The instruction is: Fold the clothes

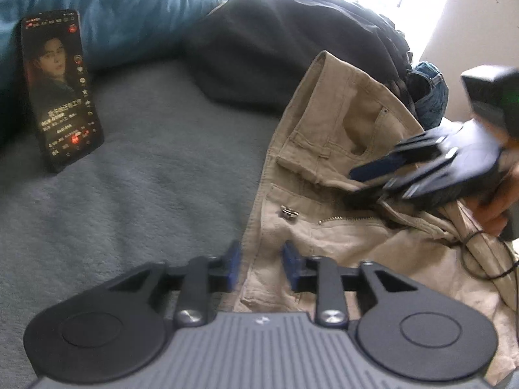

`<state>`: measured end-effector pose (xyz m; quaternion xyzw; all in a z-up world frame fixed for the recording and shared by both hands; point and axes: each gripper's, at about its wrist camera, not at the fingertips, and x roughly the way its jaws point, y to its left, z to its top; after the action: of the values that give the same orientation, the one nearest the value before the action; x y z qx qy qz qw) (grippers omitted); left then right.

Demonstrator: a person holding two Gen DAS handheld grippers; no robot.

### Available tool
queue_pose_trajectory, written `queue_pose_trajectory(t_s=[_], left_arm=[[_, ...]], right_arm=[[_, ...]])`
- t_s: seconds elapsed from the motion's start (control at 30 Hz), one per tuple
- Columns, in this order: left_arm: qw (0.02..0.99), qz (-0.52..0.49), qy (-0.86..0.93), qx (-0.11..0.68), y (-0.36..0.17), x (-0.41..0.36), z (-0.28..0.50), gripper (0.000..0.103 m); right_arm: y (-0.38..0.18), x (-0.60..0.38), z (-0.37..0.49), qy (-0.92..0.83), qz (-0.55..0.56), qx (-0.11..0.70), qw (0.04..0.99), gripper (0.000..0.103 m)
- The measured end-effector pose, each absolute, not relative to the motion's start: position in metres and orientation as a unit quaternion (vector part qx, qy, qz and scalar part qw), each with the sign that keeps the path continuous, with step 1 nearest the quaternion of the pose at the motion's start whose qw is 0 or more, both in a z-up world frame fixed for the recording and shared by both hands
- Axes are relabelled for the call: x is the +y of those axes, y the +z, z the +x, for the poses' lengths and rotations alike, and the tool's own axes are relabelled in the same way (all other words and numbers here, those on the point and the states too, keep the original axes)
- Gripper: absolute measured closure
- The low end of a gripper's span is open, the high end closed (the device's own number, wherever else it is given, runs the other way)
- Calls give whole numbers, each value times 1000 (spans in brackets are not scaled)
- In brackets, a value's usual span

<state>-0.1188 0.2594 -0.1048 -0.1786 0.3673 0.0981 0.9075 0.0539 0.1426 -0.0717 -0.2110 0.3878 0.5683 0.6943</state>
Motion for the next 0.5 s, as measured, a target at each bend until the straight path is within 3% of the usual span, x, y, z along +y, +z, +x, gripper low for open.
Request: queue_pose_trajectory(t_s=[0.07, 0.13, 0.3, 0.5], left_arm=[[906, -186, 93, 368, -99, 264, -126, 50], [904, -191, 87, 373, -91, 267, -136, 44], [883, -212, 83, 411, -80, 271, -165, 41], [852, -228, 110, 457, -76, 262, -205, 40]], right_arm=[[-49, 126, 72, 568, -167, 403, 698, 48], [-22, 97, 89, 568, -121, 420, 697, 27], [15, 6, 106, 523, -77, 473, 705, 17], [-8, -87, 67, 464, -86, 509, 720, 11]])
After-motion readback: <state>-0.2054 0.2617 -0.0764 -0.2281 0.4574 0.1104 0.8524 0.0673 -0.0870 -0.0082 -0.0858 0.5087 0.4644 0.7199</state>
